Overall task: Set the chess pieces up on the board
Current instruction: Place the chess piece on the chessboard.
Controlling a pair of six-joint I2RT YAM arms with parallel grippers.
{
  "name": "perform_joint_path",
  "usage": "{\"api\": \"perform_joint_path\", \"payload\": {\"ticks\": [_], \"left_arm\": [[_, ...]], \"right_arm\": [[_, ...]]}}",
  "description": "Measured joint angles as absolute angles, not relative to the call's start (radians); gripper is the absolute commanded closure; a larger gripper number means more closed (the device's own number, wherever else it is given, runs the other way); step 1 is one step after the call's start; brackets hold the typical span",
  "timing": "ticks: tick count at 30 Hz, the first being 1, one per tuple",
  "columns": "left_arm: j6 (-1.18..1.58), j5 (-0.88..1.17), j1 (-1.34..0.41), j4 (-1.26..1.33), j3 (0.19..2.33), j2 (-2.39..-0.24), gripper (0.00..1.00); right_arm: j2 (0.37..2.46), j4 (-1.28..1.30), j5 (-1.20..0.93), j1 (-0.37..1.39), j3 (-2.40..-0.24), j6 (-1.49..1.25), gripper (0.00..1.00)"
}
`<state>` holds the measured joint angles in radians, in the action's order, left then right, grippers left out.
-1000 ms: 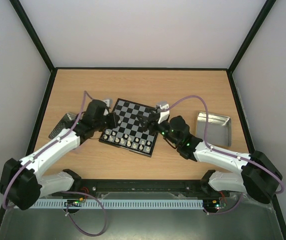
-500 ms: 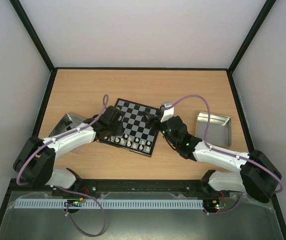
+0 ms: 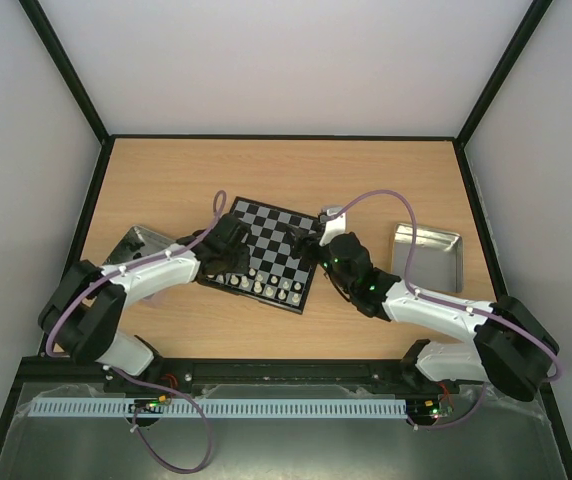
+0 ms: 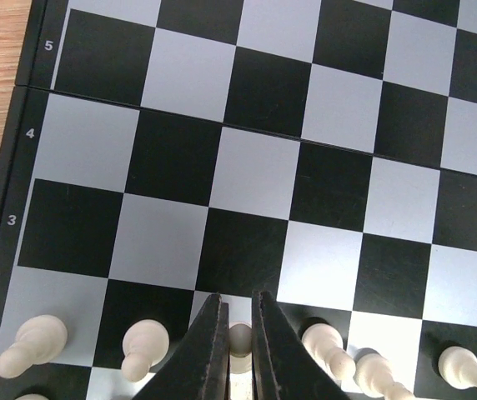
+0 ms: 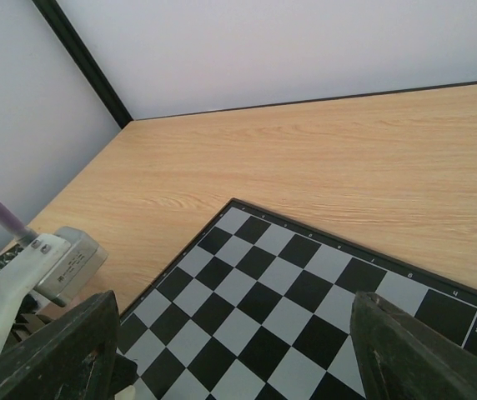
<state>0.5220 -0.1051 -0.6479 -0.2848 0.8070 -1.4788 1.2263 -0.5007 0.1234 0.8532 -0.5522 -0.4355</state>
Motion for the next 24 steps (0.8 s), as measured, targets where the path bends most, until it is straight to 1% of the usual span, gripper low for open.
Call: {"api": "perform_joint_path", "payload": {"ticks": [9,18,21,24], "left_arm": [[0.522,-0.105,-0.652,-0.271,0.807,-1.512,0.93],[0.521,-0.105,-0.653,-0.268,0.805,-1.518,0.87],[0.519,-0.105,-0.653,-0.268,0.805,-1.518,0.84],[0.517,-0.104,-0.653,-0.268,0.805,-1.518,0.83]], "right_arm": [[1.232,-0.498,0.123,0.853,-0.553,-0.435,0.25],[1.238,-0.497,0.123,0.853,-0.554,-0.436,0.25],[1.238,-0.497,0.123,0.853,-0.555,-0.435,0.25],[1.238,-0.496,0.123,0.853,-0.559,-0.436,0.25]]}}
